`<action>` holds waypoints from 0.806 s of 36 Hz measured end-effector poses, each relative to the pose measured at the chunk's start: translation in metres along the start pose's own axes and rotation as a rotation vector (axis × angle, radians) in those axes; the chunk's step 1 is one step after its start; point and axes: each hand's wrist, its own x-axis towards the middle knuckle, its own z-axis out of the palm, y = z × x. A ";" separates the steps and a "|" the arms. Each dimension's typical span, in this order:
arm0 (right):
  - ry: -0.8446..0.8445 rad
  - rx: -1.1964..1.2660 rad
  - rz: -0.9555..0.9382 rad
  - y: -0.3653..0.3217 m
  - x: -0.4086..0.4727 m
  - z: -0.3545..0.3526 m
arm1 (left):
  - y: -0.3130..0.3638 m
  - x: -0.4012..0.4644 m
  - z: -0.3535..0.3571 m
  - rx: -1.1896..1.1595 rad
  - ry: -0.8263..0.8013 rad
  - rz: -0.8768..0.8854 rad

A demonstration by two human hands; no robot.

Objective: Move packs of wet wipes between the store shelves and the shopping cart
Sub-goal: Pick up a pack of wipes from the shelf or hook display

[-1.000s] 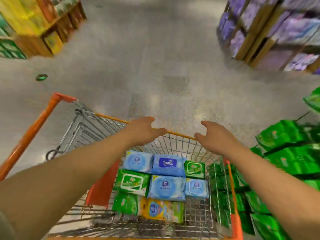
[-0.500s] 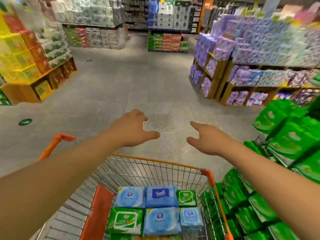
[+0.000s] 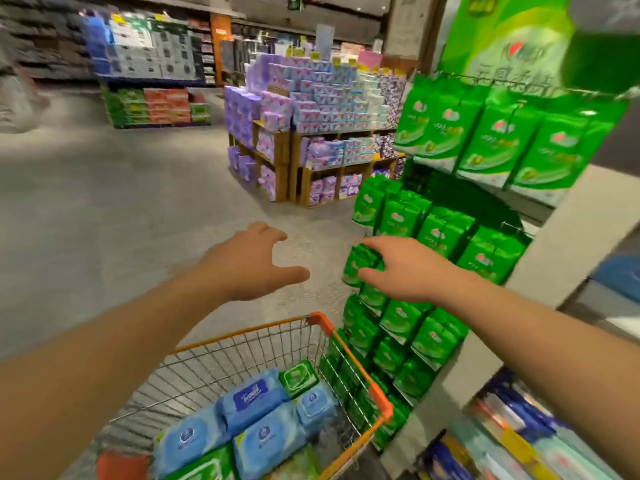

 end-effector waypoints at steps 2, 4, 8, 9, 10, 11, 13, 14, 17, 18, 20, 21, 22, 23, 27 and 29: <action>0.020 -0.004 0.060 0.018 -0.023 -0.010 | 0.025 0.002 0.003 0.004 -0.014 0.071; 0.030 -0.010 0.124 0.036 -0.045 -0.019 | 0.052 0.005 0.005 0.023 -0.020 0.139; 0.057 -0.014 0.242 0.077 -0.092 -0.031 | 0.107 0.014 0.009 0.032 -0.048 0.252; 0.062 -0.011 0.270 0.089 -0.104 -0.033 | 0.122 0.016 0.010 0.020 -0.049 0.283; 0.066 -0.008 0.297 0.100 -0.117 -0.034 | 0.138 0.017 0.012 0.005 -0.053 0.313; 0.071 -0.005 0.324 0.111 -0.130 -0.037 | 0.155 0.018 0.014 -0.010 -0.062 0.340; 0.087 0.007 0.369 0.133 -0.158 -0.041 | 0.189 0.016 0.018 -0.017 -0.075 0.392; 0.095 0.013 0.392 0.143 -0.172 -0.044 | 0.206 0.015 0.022 -0.013 -0.074 0.414; 0.116 0.020 0.471 0.174 -0.214 -0.051 | 0.256 0.012 0.034 -0.005 -0.066 0.473; 0.125 0.021 0.494 0.185 -0.227 -0.052 | 0.273 0.009 0.038 0.004 -0.066 0.493; 0.149 0.030 0.530 0.208 -0.253 -0.052 | 0.306 0.003 0.046 0.014 -0.079 0.534; 0.161 0.034 0.553 0.221 -0.270 -0.054 | 0.326 -0.001 0.050 0.017 -0.084 0.562; 0.170 0.035 0.565 0.229 -0.279 -0.053 | 0.339 -0.004 0.053 0.018 -0.088 0.576; 0.178 0.039 0.579 0.238 -0.289 -0.054 | 0.351 -0.007 0.056 0.022 -0.086 0.588; 0.198 0.048 0.662 0.282 -0.341 -0.053 | 0.417 -0.021 0.072 0.024 -0.061 0.669; 0.212 0.052 0.701 0.301 -0.366 -0.051 | 0.445 -0.025 0.080 0.031 -0.080 0.709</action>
